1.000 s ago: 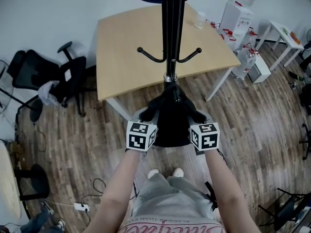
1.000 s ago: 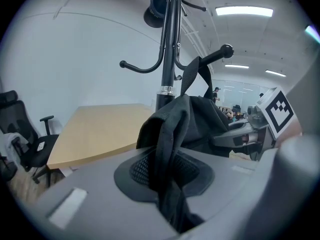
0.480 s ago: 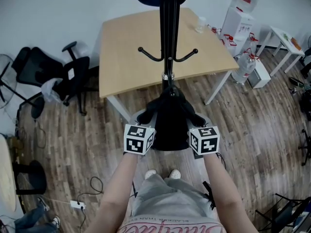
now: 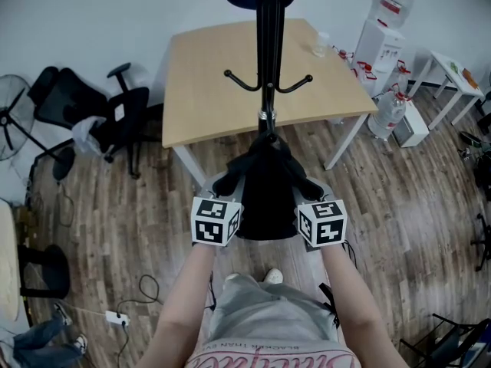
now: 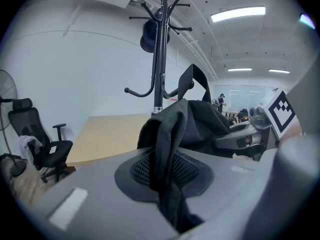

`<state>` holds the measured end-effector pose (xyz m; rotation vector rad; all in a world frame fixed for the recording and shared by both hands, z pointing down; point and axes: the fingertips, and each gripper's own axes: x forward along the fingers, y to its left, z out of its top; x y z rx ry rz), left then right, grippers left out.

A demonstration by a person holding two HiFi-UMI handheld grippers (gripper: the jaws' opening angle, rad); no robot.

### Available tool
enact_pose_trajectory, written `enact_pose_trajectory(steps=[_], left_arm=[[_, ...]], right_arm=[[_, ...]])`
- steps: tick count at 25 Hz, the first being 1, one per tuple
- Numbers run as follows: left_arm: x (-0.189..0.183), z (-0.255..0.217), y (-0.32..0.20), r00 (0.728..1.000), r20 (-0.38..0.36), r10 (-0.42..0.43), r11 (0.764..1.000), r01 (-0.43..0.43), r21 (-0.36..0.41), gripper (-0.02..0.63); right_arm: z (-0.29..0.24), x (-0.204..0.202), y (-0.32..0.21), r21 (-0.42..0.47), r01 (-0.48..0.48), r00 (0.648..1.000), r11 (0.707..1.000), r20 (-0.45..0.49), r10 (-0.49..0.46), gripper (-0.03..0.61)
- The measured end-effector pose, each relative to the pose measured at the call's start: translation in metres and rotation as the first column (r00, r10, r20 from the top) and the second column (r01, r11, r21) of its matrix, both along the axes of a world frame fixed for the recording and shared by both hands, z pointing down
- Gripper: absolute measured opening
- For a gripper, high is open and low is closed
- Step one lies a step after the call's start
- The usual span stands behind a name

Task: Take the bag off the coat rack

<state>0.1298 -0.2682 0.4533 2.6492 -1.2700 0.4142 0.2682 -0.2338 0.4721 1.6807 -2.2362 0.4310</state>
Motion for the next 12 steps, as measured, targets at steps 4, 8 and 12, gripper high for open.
enact_pose_trajectory(steps=[4,8,12], left_arm=[[-0.009,-0.010,0.010,1.000,-0.007,0.008,1.000,-0.008,0.022,0.069],[-0.020,-0.018,0.018,1.000,-0.008,0.017,0.999,-0.017,0.031,0.067],[-0.034,-0.030,0.024,1.000,-0.006,0.023,0.999,-0.023,0.044,0.067]], right_arm=[[-0.010,-0.009,0.008,0.026,-0.002,1.000,1.000,-0.006,0.002,0.074],[-0.019,-0.020,0.016,0.046,-0.012,1.000,0.999,-0.013,0.013,0.072],[-0.030,-0.035,0.023,0.059,-0.015,1.000,0.998,-0.021,0.016,0.072]])
